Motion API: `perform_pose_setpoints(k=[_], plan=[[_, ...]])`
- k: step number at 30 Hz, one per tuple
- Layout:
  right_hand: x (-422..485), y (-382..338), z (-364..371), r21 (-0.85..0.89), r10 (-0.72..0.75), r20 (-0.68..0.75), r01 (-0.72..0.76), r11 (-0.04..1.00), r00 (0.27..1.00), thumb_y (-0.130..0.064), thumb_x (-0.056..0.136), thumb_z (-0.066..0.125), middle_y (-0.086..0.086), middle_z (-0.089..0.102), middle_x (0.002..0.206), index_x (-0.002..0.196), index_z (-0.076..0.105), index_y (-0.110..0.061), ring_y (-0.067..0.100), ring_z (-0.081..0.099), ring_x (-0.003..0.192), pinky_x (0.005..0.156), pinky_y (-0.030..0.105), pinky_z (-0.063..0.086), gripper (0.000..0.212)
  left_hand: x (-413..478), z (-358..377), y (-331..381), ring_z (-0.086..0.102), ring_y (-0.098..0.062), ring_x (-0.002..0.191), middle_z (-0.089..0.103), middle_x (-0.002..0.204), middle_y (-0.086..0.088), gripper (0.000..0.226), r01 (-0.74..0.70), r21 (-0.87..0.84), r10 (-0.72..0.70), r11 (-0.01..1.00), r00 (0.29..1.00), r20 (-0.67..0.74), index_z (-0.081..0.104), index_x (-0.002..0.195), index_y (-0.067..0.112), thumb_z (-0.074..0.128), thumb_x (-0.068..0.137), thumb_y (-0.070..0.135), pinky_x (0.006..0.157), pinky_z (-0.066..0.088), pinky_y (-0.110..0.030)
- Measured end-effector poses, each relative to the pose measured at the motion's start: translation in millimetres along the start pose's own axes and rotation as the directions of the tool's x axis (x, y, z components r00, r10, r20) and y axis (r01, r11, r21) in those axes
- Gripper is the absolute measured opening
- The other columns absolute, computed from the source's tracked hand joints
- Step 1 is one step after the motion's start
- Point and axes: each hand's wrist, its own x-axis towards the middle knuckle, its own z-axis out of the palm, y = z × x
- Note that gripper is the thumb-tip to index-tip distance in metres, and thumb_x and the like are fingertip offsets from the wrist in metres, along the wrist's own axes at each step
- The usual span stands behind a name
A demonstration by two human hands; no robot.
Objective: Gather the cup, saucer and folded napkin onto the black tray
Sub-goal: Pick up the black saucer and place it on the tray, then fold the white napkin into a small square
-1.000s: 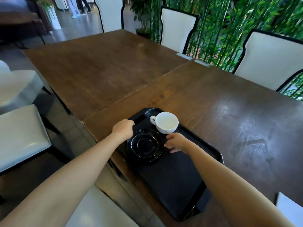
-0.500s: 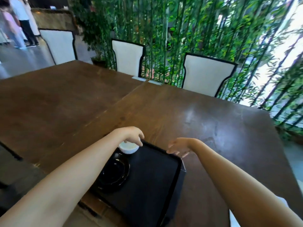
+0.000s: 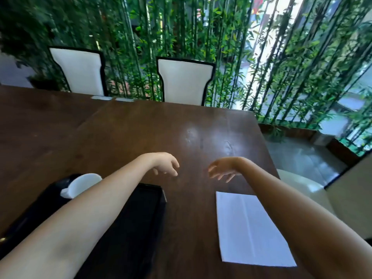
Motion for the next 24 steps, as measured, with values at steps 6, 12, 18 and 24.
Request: perform_pose_setpoints(k=[6,12,18,24], plan=[[-14,89,-19,0.081,0.073,-0.057,-0.068,0.994,0.996,-0.022,0.093,0.054,0.008,0.053,0.135,0.133,0.049,-0.011,0.026,0.056,0.119,0.092,0.041,0.051,0.042,43,23,66,0.06,-0.017,0.102,0.059,0.123,0.0,0.047,-0.058,-0.041,0.06,0.997,0.997,0.041,0.048,0.132,0.024,0.059,0.087,0.03,0.081,0.056,-0.034],[-14,165,-18,0.145,0.13,-0.071,-0.119,0.982,0.989,-0.021,0.092,0.056,0.008,0.059,0.124,0.125,0.056,-0.012,0.025,0.059,0.113,0.09,0.041,0.053,0.035,81,59,112,0.058,-0.015,0.099,0.056,0.127,-0.002,0.045,-0.065,-0.061,0.07,0.996,0.993,0.094,0.047,0.132,0.022,0.058,0.089,0.027,0.075,0.053,-0.028],[-3,219,-6,0.139,0.148,-0.123,-0.131,0.982,0.981,-0.018,0.09,0.056,0.012,0.059,0.125,0.125,0.056,-0.009,0.025,0.06,0.109,0.08,0.037,0.055,0.036,103,97,146,0.052,-0.024,0.117,0.05,0.136,-0.006,0.045,-0.029,-0.03,0.031,0.999,0.997,0.074,0.047,0.133,0.019,0.057,0.09,0.028,0.089,0.052,-0.033],[16,251,18,-0.015,0.038,-0.353,-0.046,0.999,0.935,-0.026,0.092,0.055,0.013,0.055,0.135,0.132,0.052,-0.011,0.031,0.049,0.125,0.102,0.034,0.038,0.043,101,181,183,0.041,-0.033,0.125,0.042,0.137,-0.014,0.045,0.055,0.069,-0.047,0.996,0.992,-0.116,0.039,0.134,0.011,0.042,0.092,0.025,0.097,0.041,-0.04]])
